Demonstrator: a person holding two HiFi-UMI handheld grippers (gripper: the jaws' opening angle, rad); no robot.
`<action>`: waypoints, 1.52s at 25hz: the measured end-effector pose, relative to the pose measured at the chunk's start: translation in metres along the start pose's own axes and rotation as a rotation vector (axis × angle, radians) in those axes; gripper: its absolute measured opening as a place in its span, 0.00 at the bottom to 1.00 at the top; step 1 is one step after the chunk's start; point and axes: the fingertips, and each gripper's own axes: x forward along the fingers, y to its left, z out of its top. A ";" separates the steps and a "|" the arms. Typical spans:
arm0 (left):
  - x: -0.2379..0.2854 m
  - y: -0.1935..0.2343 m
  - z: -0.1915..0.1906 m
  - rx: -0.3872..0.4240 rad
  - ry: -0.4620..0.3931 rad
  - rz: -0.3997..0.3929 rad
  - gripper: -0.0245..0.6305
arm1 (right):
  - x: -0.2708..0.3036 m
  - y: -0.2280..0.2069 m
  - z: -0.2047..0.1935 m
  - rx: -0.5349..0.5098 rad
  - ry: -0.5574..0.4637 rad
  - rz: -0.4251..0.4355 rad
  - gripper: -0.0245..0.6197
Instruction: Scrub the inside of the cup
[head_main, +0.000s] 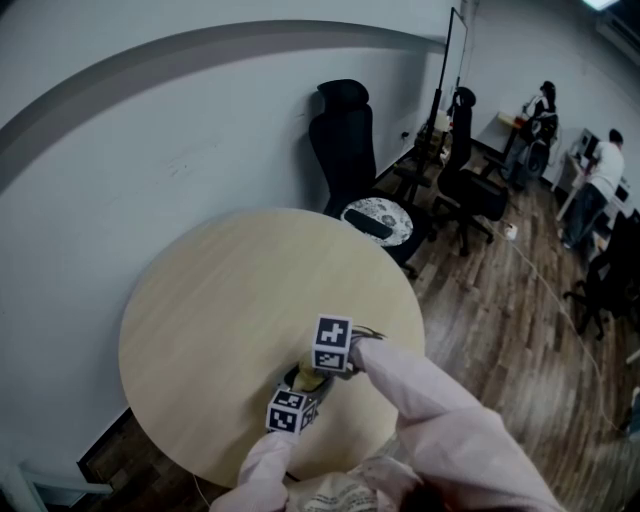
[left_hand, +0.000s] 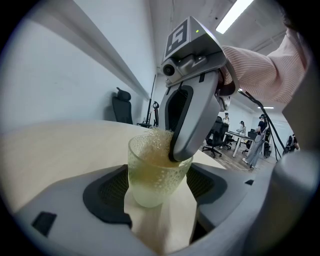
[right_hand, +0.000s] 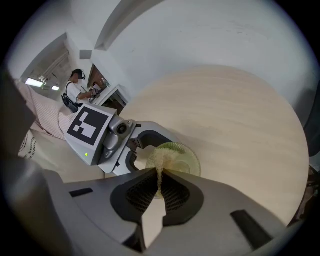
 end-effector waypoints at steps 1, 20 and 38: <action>0.000 0.000 0.000 0.002 0.000 0.000 0.59 | 0.000 0.001 0.000 0.017 -0.005 0.012 0.08; -0.001 0.001 -0.002 0.008 0.013 0.012 0.59 | 0.002 0.011 0.016 0.298 -0.133 0.154 0.08; -0.001 0.002 -0.002 0.018 0.022 0.030 0.58 | -0.001 0.005 0.032 0.484 -0.251 0.190 0.08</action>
